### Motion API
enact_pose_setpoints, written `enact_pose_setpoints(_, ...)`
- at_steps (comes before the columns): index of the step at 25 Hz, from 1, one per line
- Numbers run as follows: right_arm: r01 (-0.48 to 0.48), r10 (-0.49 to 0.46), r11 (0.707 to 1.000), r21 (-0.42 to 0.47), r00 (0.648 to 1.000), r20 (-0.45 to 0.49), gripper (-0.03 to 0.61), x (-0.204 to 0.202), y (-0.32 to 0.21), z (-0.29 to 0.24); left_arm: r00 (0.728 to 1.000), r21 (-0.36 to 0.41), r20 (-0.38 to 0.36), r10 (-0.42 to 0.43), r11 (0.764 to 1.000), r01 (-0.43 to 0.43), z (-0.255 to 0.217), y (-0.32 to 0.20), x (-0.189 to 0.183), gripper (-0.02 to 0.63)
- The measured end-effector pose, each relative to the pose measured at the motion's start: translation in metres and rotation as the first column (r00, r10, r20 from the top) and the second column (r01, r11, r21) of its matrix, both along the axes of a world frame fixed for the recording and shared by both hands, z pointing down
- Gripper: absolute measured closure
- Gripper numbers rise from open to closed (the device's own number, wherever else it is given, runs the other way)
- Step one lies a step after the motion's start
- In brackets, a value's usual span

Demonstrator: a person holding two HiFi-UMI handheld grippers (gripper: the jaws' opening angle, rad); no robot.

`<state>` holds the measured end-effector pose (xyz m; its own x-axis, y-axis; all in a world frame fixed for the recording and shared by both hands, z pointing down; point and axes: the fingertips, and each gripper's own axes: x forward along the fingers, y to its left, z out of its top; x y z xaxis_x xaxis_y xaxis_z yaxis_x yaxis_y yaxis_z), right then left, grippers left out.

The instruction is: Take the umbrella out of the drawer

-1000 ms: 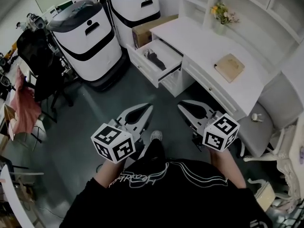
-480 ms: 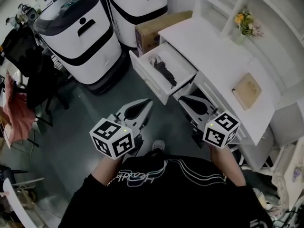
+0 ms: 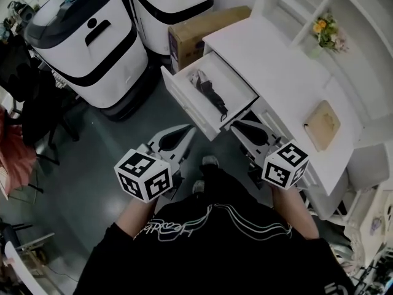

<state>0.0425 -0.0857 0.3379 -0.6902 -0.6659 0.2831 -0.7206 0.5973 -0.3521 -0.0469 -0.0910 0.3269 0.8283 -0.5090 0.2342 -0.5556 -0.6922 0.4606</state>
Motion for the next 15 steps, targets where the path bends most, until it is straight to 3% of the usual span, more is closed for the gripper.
enact_pose_setpoints(10, 0.019, -0.021, 0.996, -0.087, 1.000, -0.020, 0.520, 0.011, -0.104, 0.041, 0.999, -0.086, 0.013, -0.045, 0.995, 0.046, 0.034, -0.093, 0.001, 0.594)
enact_pose_setpoints(15, 0.026, -0.025, 0.988, -0.155, 1.000, 0.004, 0.465, 0.013, -0.170, 0.077, 0.995, -0.128, 0.060, -0.075, 0.988, 0.082, 0.058, -0.154, -0.006, 0.594)
